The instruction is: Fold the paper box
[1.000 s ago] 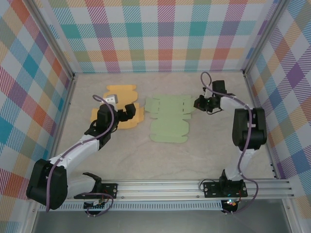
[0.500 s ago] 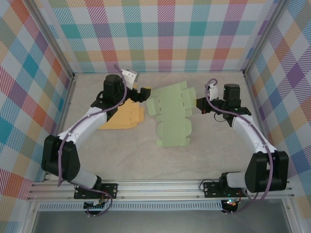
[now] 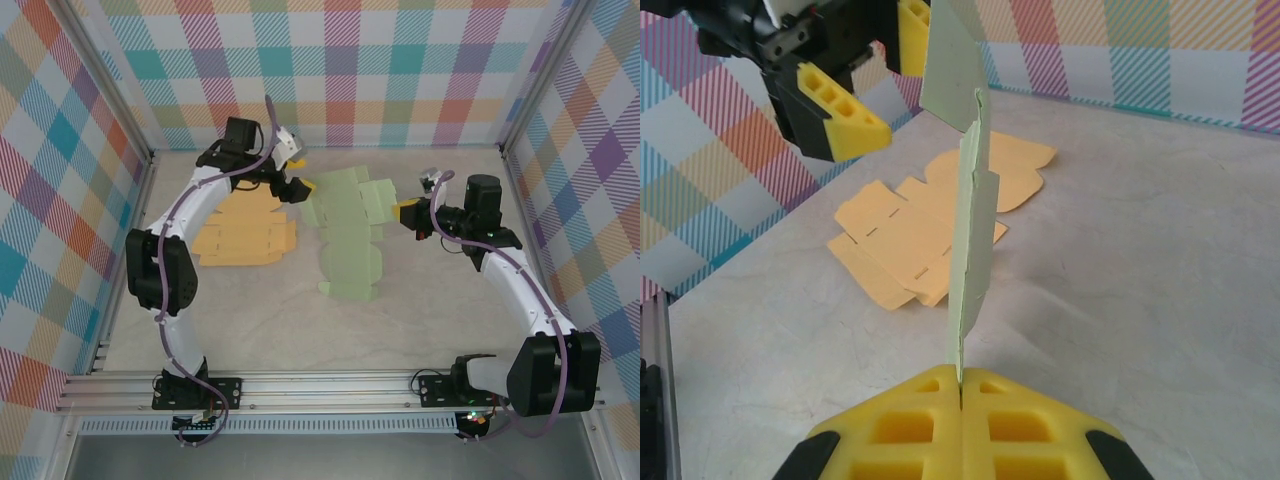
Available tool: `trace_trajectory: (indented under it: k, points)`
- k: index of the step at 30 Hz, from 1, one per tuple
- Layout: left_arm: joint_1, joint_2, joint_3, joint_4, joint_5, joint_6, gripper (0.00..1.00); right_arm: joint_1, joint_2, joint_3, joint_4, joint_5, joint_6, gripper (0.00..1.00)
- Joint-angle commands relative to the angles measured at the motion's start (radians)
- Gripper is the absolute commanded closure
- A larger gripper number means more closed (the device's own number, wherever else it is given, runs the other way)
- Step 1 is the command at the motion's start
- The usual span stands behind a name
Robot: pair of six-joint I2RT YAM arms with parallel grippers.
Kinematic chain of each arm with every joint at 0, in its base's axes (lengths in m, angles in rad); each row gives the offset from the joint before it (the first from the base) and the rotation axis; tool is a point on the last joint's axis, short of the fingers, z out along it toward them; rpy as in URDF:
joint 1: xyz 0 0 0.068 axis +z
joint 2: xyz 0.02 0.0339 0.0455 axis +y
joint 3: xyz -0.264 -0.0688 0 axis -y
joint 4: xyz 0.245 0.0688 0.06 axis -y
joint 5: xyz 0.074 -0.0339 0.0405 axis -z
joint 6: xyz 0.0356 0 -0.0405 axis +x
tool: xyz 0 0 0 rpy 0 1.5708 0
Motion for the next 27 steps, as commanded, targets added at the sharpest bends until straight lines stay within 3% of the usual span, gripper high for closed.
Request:
trace_trajectory:
  k: [1, 15, 20, 22, 27]
  points:
    - [-0.002, 0.041, 0.067, -0.148, 0.075, 0.182, 0.15, 0.007, 0.002, 0.003, 0.043, -0.064, -0.024, 1.0]
    - [-0.004, 0.261, 0.368, -0.332, 0.065, 0.311, 0.16, 0.009, 0.034, 0.025, 0.059, -0.099, -0.017, 1.0]
    - [-0.012, 0.297, 0.409, -0.394, 0.081, 0.372, 0.23, 0.01, 0.058, 0.041, 0.06, -0.095, -0.016, 1.0]
    - [-0.014, 0.302, 0.409, -0.405, 0.086, 0.388, 0.31, 0.01, 0.069, 0.048, 0.061, -0.093, -0.017, 1.0]
    - [-0.019, 0.308, 0.411, -0.421, 0.07, 0.405, 0.65, 0.011, 0.089, 0.054, 0.068, -0.082, -0.018, 1.0]
